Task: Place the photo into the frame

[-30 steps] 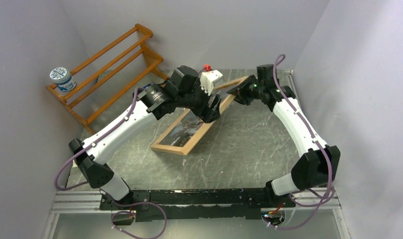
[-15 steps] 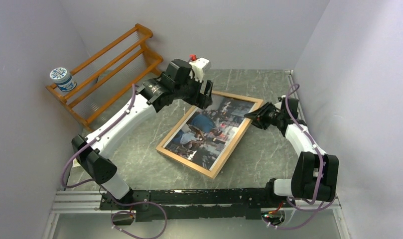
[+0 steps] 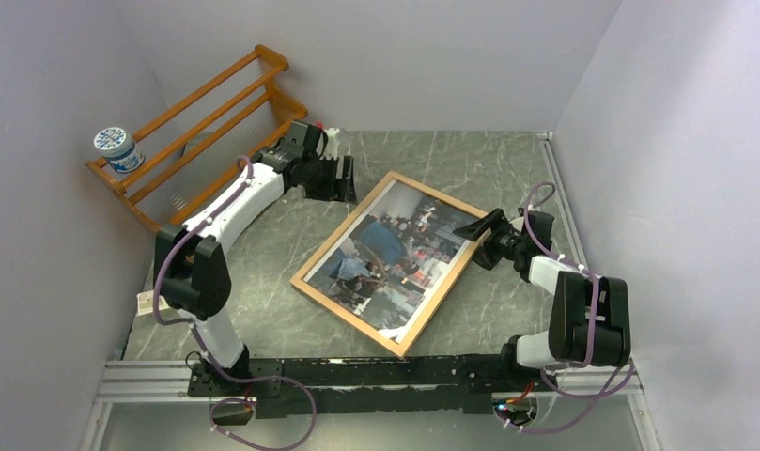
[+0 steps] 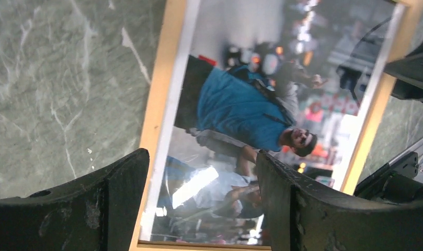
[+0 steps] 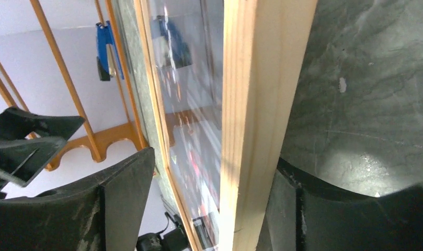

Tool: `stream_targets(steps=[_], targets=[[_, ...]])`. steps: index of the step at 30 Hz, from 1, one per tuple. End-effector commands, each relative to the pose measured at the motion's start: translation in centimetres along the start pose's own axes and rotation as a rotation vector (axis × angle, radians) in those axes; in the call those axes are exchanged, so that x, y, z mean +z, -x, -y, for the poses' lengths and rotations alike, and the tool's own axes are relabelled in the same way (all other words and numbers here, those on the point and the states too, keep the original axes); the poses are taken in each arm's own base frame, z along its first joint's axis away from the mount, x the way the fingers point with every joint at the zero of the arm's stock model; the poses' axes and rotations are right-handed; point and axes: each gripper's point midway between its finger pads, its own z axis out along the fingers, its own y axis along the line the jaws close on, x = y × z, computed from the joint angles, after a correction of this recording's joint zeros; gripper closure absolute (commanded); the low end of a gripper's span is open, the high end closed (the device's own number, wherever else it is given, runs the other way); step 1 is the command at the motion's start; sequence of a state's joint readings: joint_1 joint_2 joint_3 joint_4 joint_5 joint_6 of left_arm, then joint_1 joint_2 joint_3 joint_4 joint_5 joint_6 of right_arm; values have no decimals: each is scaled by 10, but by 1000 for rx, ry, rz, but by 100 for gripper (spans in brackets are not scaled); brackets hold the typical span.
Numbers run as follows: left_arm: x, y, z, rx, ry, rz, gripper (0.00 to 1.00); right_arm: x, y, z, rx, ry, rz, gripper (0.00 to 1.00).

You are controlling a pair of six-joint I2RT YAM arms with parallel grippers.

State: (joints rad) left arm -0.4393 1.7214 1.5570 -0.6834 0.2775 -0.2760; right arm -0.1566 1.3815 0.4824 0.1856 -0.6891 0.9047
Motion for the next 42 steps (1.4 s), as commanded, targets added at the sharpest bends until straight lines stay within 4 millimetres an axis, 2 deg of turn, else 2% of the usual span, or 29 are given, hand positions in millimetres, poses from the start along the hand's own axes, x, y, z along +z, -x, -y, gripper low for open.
stream_targets(steps=[1, 7, 12, 15, 17, 22, 28, 30, 34, 38, 42], targets=[[21, -6, -19, -79, -38, -31, 21, 5, 28, -8, -64, 5, 95, 22], [52, -26, -54, -129, 4, -111, 20, 4, 46, 32, -20, -260, 140, 14], [75, -19, -76, -133, -9, -131, 16, -16, 63, 59, 13, -505, 215, 13], [85, -15, -80, -111, -26, -163, 17, -24, 61, 66, 34, -570, 225, 13], [90, -16, -81, -114, -43, -173, 17, -24, 51, 68, 51, -566, 201, 13], [104, -29, -85, -158, -57, -200, 18, -11, 33, 63, 84, -486, 128, 14], [111, -42, -83, -184, -85, -234, 19, 20, 37, 47, 111, -402, 46, 23], [114, -48, -90, -197, -52, -245, 18, 32, 46, 38, 104, -385, 40, 25], [118, -53, -88, -205, -80, -267, 19, 59, 74, 16, 77, -333, 50, 27], [117, -57, -73, -216, -169, -283, 21, 92, 109, -16, 33, -242, 57, 29], [113, -68, -54, -218, -255, -301, 22, 131, 129, -37, -21, -161, 25, 29]])
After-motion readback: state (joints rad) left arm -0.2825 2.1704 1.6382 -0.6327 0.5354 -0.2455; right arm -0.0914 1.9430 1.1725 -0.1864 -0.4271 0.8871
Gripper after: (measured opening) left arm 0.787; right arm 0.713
